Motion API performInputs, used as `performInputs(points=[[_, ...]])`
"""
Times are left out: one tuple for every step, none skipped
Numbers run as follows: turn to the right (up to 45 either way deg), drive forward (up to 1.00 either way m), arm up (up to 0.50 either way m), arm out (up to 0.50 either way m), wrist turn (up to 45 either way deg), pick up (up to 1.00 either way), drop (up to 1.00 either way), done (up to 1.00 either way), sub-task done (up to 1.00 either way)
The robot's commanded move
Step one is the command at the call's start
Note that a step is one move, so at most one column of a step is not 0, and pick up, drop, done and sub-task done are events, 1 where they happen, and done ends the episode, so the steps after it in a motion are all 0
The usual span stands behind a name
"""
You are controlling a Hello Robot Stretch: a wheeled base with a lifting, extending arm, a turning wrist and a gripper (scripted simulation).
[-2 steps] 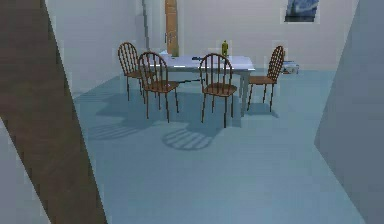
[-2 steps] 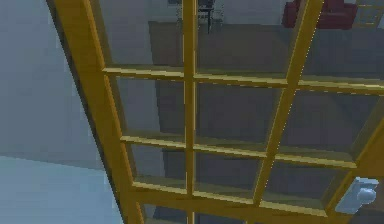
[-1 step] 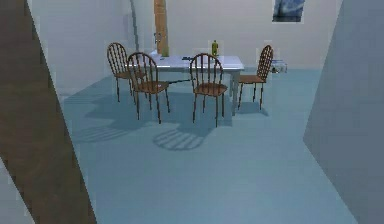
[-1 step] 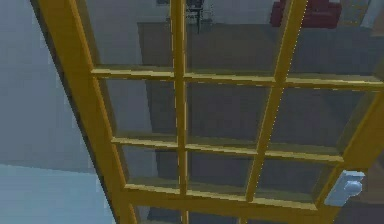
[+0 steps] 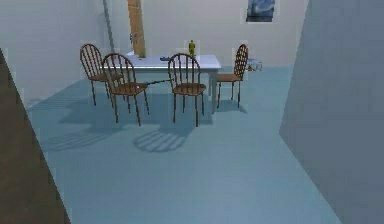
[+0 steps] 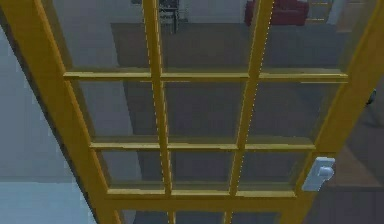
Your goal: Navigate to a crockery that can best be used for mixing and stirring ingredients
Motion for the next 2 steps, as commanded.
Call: performInputs(points=[[0.0,0.15,0.0,0.0,0.0,0.0,0.0,0.0,0.0],[6.0,0.0,0.0,0.0,0.0,0.0,0.0,0.0,0.0]])
